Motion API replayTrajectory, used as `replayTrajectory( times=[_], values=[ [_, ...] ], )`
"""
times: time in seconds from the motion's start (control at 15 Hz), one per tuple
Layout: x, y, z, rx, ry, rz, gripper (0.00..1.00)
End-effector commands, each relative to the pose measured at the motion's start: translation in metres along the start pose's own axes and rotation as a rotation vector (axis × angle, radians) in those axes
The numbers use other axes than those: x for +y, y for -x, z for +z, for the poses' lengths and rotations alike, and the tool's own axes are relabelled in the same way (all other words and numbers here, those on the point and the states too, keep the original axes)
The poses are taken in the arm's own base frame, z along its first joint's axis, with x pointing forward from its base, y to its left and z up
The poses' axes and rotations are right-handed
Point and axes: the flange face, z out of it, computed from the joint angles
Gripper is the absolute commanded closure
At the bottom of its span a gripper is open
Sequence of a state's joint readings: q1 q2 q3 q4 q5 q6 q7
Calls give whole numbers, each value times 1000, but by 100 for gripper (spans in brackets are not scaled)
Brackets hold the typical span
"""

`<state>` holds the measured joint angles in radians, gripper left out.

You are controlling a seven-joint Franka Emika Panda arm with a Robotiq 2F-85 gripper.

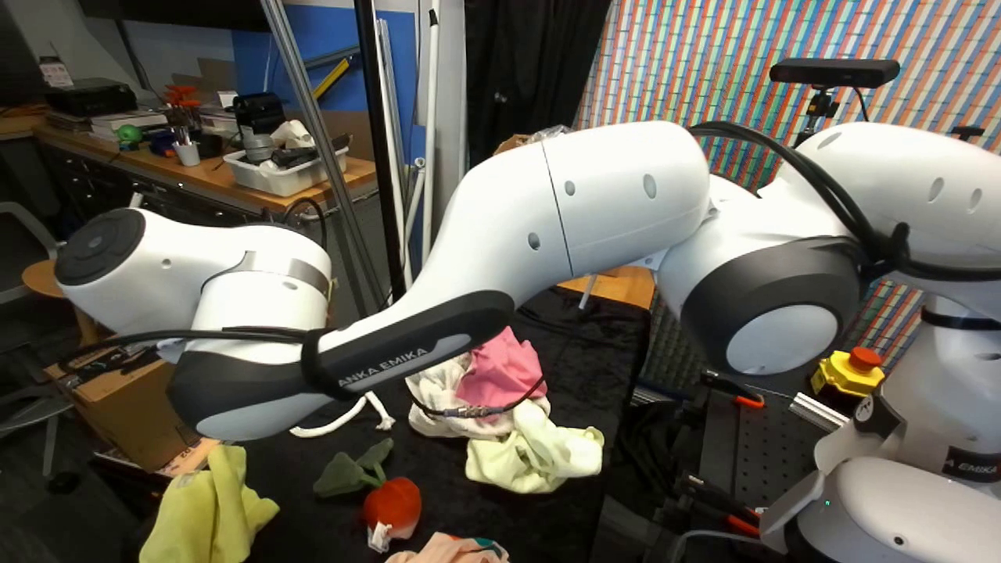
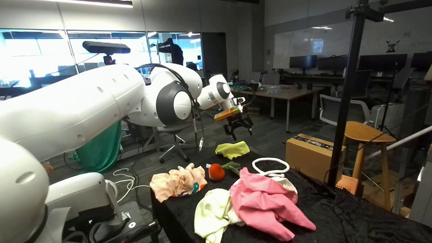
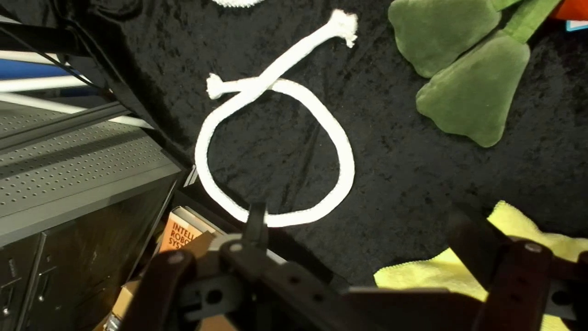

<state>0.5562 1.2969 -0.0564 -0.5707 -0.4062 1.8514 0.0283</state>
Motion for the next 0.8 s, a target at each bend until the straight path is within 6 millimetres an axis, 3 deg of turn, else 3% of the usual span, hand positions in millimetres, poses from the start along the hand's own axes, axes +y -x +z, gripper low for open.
replayTrajectory(
  times=[0.0,0.33,0.73],
  values=[
    [26,1,-5,17,-11,-7,0],
    [45,5,2,3,-14,-22,0],
    [50,10,14,-20,-26,-63,0]
  ],
)
